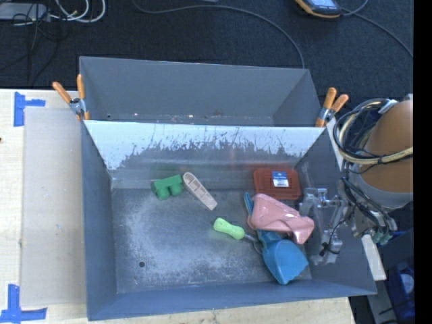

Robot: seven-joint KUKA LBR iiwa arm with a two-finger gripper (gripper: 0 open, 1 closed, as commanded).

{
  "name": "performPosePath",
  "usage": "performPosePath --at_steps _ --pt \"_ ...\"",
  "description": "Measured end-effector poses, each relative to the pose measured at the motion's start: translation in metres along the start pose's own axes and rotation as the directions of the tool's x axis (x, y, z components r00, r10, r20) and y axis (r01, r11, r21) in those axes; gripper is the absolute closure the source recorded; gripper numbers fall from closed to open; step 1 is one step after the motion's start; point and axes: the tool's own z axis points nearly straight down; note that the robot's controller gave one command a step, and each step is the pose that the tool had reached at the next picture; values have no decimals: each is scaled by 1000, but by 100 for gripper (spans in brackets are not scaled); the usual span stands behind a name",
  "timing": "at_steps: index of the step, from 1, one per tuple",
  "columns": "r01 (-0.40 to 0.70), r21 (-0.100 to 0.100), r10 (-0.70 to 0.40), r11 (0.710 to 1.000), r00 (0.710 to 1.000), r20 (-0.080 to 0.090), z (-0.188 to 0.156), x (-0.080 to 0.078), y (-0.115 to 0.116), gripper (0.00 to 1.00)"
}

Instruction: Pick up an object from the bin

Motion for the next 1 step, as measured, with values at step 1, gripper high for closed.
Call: performPosePath --at_steps 1 --pt "4 1 -4 1000 1000 8 -4 -2 1 0"
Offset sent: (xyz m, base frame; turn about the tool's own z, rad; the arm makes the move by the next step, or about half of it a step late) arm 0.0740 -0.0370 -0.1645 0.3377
